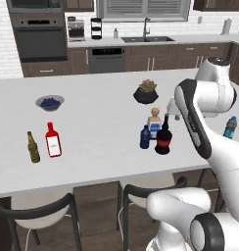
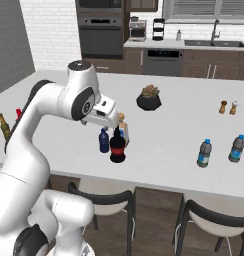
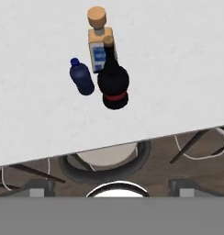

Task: Move the plastic bottles in the middle to the plastics group, and the glass bottles in the middle to the glass group.

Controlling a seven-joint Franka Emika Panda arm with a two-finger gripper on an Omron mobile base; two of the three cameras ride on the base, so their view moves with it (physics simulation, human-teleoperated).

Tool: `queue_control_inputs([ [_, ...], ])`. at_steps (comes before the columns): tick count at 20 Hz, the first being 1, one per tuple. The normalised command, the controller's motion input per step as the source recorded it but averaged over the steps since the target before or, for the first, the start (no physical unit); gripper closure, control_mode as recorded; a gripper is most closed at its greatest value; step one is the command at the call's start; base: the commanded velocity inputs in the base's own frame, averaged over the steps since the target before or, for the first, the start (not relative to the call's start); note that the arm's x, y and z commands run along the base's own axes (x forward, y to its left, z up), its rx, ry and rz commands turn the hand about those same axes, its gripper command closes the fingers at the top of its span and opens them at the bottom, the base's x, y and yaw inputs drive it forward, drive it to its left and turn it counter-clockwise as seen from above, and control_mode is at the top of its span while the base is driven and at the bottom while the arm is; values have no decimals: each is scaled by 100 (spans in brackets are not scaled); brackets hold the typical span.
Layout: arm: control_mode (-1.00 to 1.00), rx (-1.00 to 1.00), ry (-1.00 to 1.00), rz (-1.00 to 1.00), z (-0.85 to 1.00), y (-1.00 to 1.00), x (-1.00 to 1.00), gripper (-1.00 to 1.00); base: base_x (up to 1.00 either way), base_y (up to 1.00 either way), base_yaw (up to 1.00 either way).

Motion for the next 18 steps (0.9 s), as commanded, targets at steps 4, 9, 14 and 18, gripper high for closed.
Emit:
queue_control_inputs([
  [4,-100,-9,-13,-14,1,-23,12,-100,0,0,0],
  [9,-100,-20,0,0,0,0,63,-100,0,0,0],
  [14,-100,-5,1,3,-1,0,53,-100,0,0,0],
  [18,-100,1,0,3,-22,0,2,-100,0,0,0],
])
